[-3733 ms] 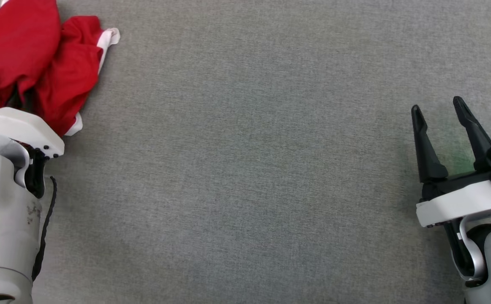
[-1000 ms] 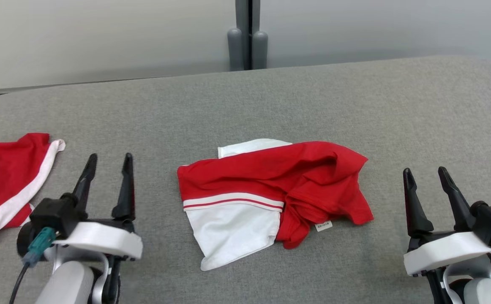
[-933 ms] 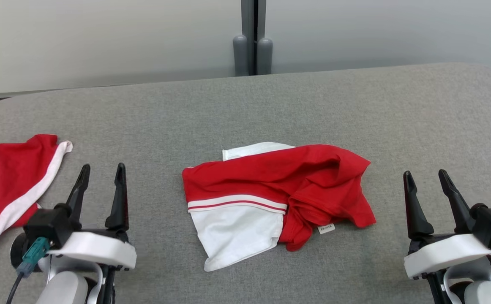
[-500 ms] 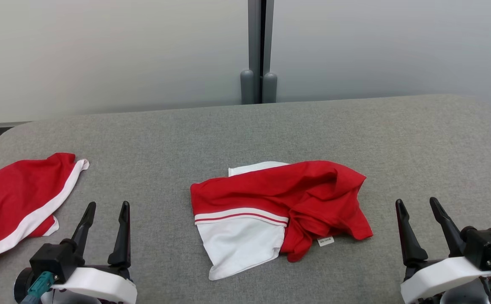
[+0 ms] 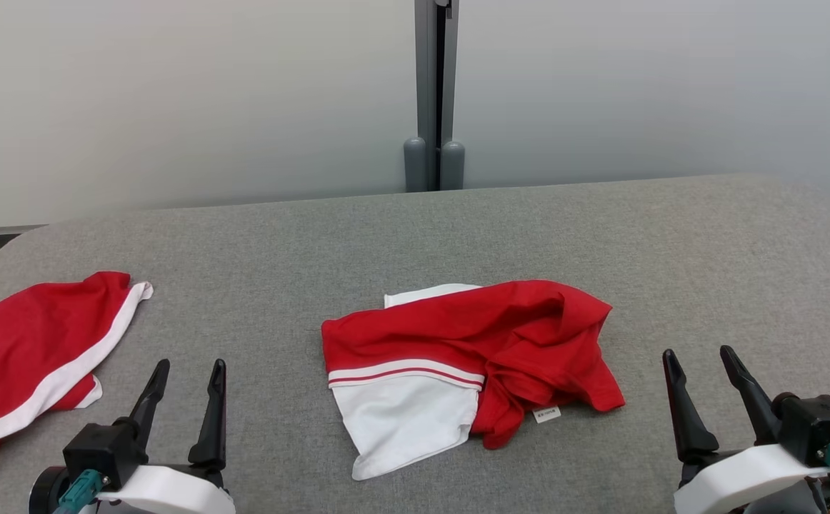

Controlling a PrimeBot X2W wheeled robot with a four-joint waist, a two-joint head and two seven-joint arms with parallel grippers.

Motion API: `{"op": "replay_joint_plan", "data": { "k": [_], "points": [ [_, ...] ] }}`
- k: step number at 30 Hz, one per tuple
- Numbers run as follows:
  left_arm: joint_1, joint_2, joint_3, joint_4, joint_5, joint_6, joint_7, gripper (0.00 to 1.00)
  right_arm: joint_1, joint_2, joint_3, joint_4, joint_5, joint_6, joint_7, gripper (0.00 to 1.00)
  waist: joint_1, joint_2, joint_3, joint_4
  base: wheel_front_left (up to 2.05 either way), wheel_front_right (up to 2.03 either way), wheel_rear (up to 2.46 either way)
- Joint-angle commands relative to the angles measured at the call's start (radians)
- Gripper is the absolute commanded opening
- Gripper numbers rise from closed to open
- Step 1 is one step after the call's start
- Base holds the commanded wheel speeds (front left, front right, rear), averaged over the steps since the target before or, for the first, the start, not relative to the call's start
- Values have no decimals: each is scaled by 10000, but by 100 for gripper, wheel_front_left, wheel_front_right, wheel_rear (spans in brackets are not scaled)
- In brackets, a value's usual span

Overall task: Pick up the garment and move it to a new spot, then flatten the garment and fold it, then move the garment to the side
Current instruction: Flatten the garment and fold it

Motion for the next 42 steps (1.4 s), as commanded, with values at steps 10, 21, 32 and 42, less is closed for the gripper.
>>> {"op": "replay_joint_plan", "data": {
  "k": [10, 21, 32, 42],
  "points": [
    [-51, 47, -82, 144, -28, 6, -30, 100, 26, -45, 60, 37, -68, -3, 72, 100, 0, 0, -19, 50, 0, 0, 0],
    [-773, -34, -335, -164, 183, -78, -54, 100, -525, -370, 1599, 982, 49, -3, 323, 100, 0, 0, 945, 546, 0, 0, 0],
    [-1398, -309, -444, -295, 385, -177, -93, 100, -1791, -609, 1996, 2588, 113, -3, 178, 0, 0, 0, 1766, 883, 0, 0, 0],
    [-1615, -439, -309, -401, 479, -283, -98, 100, -2010, -836, 847, 1784, 541, -5, -476, 0, 0, 0, 2065, 811, 0, 0, 0]
  ]
}}
